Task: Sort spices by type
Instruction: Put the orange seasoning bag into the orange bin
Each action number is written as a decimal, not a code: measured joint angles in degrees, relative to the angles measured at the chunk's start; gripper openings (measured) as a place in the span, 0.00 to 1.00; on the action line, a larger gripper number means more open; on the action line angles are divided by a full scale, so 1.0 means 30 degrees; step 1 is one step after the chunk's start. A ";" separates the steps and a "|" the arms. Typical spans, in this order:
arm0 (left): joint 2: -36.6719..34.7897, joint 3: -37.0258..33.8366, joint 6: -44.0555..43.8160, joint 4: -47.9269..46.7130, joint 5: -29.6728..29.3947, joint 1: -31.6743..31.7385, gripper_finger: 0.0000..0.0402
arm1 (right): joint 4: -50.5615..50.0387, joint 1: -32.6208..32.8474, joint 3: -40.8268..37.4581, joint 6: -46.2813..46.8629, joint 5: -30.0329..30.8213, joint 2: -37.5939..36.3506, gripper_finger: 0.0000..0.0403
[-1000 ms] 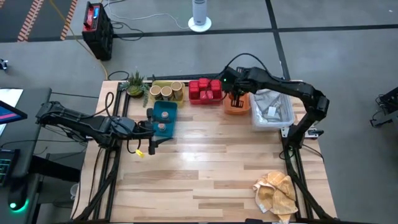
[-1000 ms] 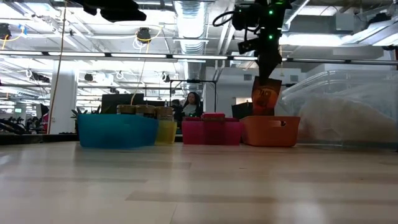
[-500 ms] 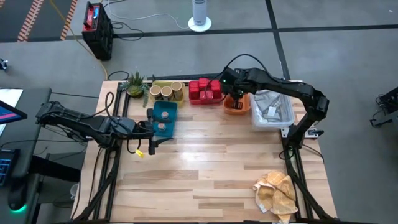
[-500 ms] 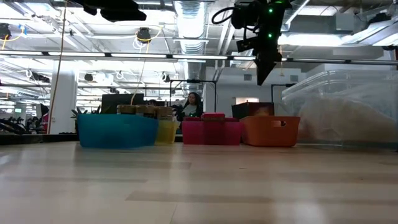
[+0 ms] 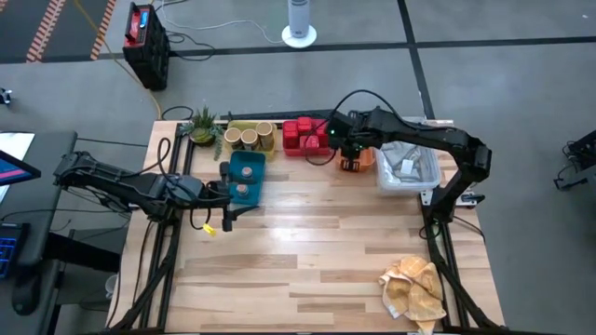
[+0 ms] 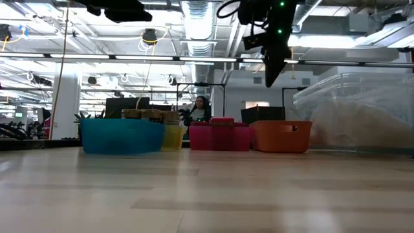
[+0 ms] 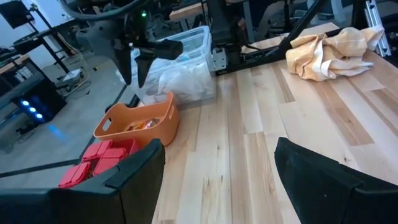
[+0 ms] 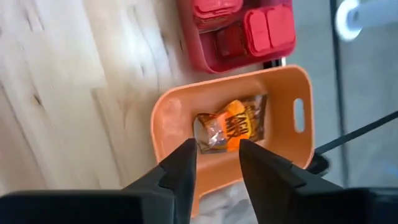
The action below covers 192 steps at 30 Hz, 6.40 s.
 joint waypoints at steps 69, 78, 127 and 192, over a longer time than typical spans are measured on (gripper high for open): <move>0.4457 -0.0007 -0.4802 0.4794 0.2135 0.2818 0.72 | 0.5492 0.7761 -0.3348 0.3574 0.3095 -0.2681 0.11; 0.9487 -0.0007 -1.0400 1.2425 0.3628 0.3602 0.72 | 0.5579 1.3376 -0.4146 0.5666 1.2609 -0.0160 0.12; 1.1067 0.0787 -0.4611 1.4719 0.4149 0.5381 0.00 | 1.2014 1.4851 -0.1543 0.1124 1.4641 0.2170 0.61; 0.6742 0.0780 -0.1610 0.8621 0.2047 0.4091 0.59 | 0.2965 0.1526 -0.1107 0.3709 0.4317 -0.1224 0.05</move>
